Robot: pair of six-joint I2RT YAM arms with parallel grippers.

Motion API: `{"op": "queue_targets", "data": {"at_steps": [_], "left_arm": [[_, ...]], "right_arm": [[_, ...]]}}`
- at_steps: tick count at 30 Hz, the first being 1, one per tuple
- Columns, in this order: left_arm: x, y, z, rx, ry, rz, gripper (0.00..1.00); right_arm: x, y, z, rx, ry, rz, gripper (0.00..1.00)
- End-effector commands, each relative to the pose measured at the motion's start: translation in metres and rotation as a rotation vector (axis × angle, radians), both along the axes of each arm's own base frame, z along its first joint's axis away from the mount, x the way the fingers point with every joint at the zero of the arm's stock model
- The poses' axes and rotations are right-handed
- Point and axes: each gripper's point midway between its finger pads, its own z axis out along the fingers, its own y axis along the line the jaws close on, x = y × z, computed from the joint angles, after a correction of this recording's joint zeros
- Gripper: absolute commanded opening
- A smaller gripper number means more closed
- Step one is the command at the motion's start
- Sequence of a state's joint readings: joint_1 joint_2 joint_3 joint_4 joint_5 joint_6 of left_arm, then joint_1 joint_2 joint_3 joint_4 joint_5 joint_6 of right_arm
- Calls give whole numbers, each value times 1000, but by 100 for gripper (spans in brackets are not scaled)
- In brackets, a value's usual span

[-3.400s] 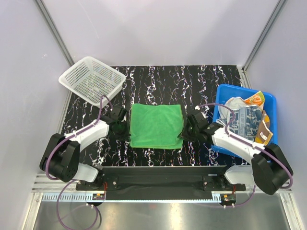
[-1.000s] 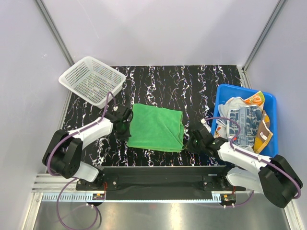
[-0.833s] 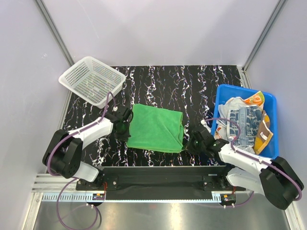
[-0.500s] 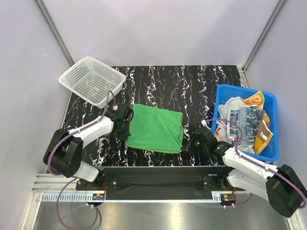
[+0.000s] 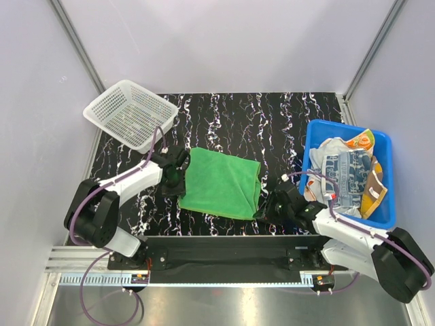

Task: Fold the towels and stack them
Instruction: Fold the towel

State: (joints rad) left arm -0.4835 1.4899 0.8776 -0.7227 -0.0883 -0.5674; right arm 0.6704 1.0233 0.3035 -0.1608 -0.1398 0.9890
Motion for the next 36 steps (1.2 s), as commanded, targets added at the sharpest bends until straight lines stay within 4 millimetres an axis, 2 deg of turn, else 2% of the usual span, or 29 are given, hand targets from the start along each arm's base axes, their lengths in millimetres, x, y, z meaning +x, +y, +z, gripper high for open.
{"op": "queue_targets", "data": {"at_steps": [1,3,4,5,6,7,9,10,11,12,13,14,15,16,17,18,19,20,21,22,23,24,25,27,31,36], "left_arm": [[16,0,27,8,-70,-5,45],[31,-8,50,-22,-132,-47,48],[37,-11,57,-27,-150,-67,51],[46,-15,68,-32,-175,-117,52],[62,-25,88,-59,-231,-151,53],[71,-30,93,-60,-240,-183,57],[87,-33,106,-49,-269,-244,57],[103,-40,117,-65,-303,-272,56],[110,-42,121,-80,-315,-316,56],[121,-43,125,-81,-339,-329,56],[132,-46,125,-102,-342,-346,56],[140,-46,124,-95,-356,-373,56],[145,-45,121,-93,-354,-383,56],[154,-44,113,-91,-335,-387,56],[157,-47,108,-99,-324,-417,56],[161,-48,103,-99,-320,-429,56],[167,-48,92,-92,-302,-433,56],[172,-47,85,-75,-297,-437,56],[176,-47,69,-67,-261,-438,56],[181,-43,62,-65,-246,-426,56],[187,-48,63,-94,-244,-428,55],[189,-51,48,-110,-211,-429,55],[192,-51,43,-124,-199,-419,55],[199,-56,36,-140,-189,-407,55],[210,-59,28,-136,-187,-402,55],[217,-54,21,-111,-178,-392,55]], "right_arm": [[7,1,31,-14,-53,9,37],[16,0,48,-37,-98,9,37],[24,2,65,-46,-125,11,37],[33,-1,72,-88,-169,23,37],[45,5,94,-84,-223,36,38],[53,3,92,-135,-224,41,42],[71,2,100,-202,-282,93,44],[87,8,107,-216,-299,112,46],[100,2,107,-238,-315,154,46],[115,7,122,-219,-345,179,47],[125,7,109,-236,-305,207,48],[138,-4,107,-251,-299,227,49],[152,-1,119,-246,-324,247,50],[158,-3,103,-261,-273,280,50],[163,-4,100,-263,-265,322,51],[180,-7,109,-260,-279,320,51],[182,-10,92,-270,-207,339,51],[188,-12,88,-276,-190,335,50],[202,-21,92,-280,-187,296,50],[206,-25,78,-281,-134,279,50],[212,-26,76,-249,-106,245,49],[220,-32,76,-236,-92,207,49],[224,-33,64,-228,-50,190,49],[229,-31,58,-206,-21,172,50],[233,-29,30,-172,42,172,51],[235,-24,13,-128,25,269,51]]}}
